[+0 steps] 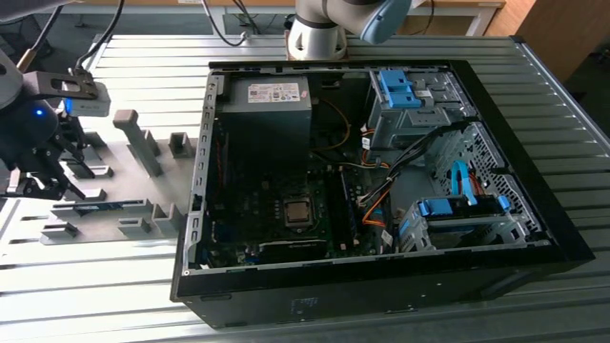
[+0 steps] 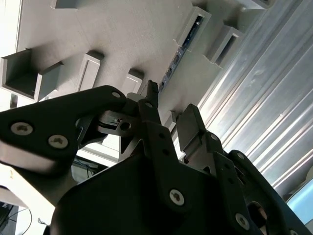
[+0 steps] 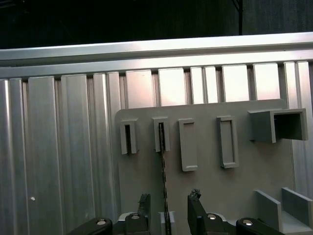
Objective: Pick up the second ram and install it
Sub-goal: 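Pick up the second ram and move it above second insertion slot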
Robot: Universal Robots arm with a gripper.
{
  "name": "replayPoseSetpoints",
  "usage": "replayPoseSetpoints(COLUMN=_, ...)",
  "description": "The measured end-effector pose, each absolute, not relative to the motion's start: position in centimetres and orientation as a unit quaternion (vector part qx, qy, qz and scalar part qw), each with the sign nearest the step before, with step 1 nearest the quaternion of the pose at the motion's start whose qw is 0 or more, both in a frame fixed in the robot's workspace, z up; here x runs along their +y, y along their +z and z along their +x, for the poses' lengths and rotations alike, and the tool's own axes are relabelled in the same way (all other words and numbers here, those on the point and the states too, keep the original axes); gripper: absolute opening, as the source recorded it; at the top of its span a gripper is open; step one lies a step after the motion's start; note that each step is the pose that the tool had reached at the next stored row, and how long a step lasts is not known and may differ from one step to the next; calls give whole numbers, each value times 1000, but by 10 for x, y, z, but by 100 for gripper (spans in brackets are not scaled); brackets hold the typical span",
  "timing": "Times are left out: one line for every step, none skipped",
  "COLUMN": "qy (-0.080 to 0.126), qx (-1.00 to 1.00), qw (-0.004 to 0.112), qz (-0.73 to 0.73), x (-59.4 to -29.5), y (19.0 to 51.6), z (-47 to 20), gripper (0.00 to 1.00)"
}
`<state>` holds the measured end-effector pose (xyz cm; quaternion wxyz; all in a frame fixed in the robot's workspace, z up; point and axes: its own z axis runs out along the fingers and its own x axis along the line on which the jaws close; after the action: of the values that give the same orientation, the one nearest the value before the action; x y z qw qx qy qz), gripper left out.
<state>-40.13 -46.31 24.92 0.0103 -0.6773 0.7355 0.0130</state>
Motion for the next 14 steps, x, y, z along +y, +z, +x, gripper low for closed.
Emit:
replayPoseSetpoints(qy=13, qx=736, qw=10, qz=-677, x=-463, y=249, z=-401, gripper=43)
replayPoseSetpoints(qy=13, qx=736, qw=11, qz=-677, x=-463, y=247, z=-401, gripper=43)
replayPoseSetpoints(qy=13, qx=736, qw=11, qz=-677, x=-463, y=245, z=-401, gripper=43)
replayPoseSetpoints(qy=13, qx=735, qw=10, qz=-677, x=-463, y=244, z=-401, gripper=43)
replayPoseSetpoints(qy=13, qx=735, qw=10, qz=-677, x=-463, y=242, z=-402, gripper=43)
replayPoseSetpoints(qy=13, qx=735, qw=10, qz=-678, x=-463, y=240, z=-402, gripper=43)
replayPoseSetpoints(qy=13, qx=735, qw=10, qz=-678, x=-463, y=238, z=-402, gripper=43)
replayPoseSetpoints(qy=13, qx=733, qw=10, qz=-680, x=-464, y=237, z=-403, gripper=43)
replayPoseSetpoints(qy=13, qx=732, qw=10, qz=-681, x=-464, y=235, z=-403, gripper=43)
replayPoseSetpoints(qy=13, qx=730, qw=10, qz=-683, x=-464, y=233, z=-403, gripper=43)
replayPoseSetpoints(qy=13, qx=729, qw=10, qz=-684, x=-464, y=231, z=-404, gripper=43)
replayPoseSetpoints(qy=13, qx=729, qw=10, qz=-684, x=-464, y=229, z=-404, gripper=43)
replayPoseSetpoints(qy=13, qx=729, qw=10, qz=-684, x=-464, y=227, z=-404, gripper=43)
replayPoseSetpoints(qy=13, qx=729, qw=10, qz=-684, x=-464, y=226, z=-404, gripper=43)
